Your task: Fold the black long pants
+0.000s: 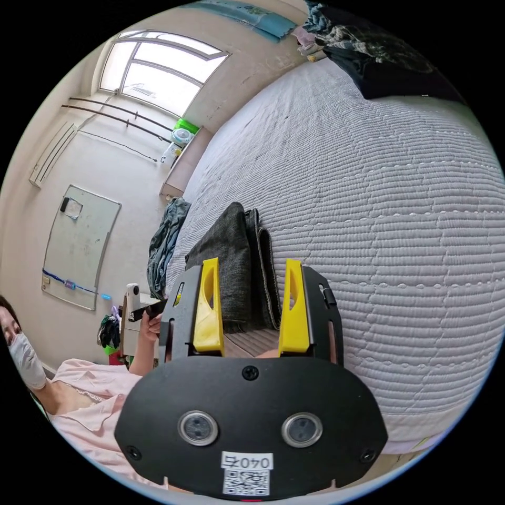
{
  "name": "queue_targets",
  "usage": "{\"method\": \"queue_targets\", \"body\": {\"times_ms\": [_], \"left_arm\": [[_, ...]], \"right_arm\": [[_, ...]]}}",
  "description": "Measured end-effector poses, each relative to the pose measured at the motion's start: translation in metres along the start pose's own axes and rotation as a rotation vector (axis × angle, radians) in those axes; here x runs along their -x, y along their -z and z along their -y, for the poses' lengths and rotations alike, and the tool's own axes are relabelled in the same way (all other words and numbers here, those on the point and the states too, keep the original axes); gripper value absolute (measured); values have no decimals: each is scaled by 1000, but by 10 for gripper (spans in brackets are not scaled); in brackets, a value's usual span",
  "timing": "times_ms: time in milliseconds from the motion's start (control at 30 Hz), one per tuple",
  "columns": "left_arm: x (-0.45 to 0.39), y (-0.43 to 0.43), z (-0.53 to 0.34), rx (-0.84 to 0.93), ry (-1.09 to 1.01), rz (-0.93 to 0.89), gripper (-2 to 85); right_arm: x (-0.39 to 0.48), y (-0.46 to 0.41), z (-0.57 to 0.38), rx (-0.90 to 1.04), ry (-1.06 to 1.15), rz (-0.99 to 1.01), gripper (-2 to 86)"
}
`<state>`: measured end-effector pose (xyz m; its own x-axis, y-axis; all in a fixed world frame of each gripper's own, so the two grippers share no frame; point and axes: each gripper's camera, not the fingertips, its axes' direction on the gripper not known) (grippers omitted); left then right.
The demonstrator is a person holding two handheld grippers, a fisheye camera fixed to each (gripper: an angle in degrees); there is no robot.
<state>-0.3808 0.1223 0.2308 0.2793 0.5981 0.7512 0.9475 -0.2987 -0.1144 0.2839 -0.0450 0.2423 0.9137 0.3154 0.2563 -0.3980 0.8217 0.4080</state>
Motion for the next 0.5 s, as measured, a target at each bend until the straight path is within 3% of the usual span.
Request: {"method": "queue_targets", "body": {"times_ms": [367, 500], "left_arm": [[-15, -11, 22, 29, -134, 37, 23], [-18, -15, 26, 41, -188, 48, -1]], "right_arm": [[-27, 15, 24, 12, -39, 58, 159], [-23, 13, 32, 68, -2, -12, 129]]}}
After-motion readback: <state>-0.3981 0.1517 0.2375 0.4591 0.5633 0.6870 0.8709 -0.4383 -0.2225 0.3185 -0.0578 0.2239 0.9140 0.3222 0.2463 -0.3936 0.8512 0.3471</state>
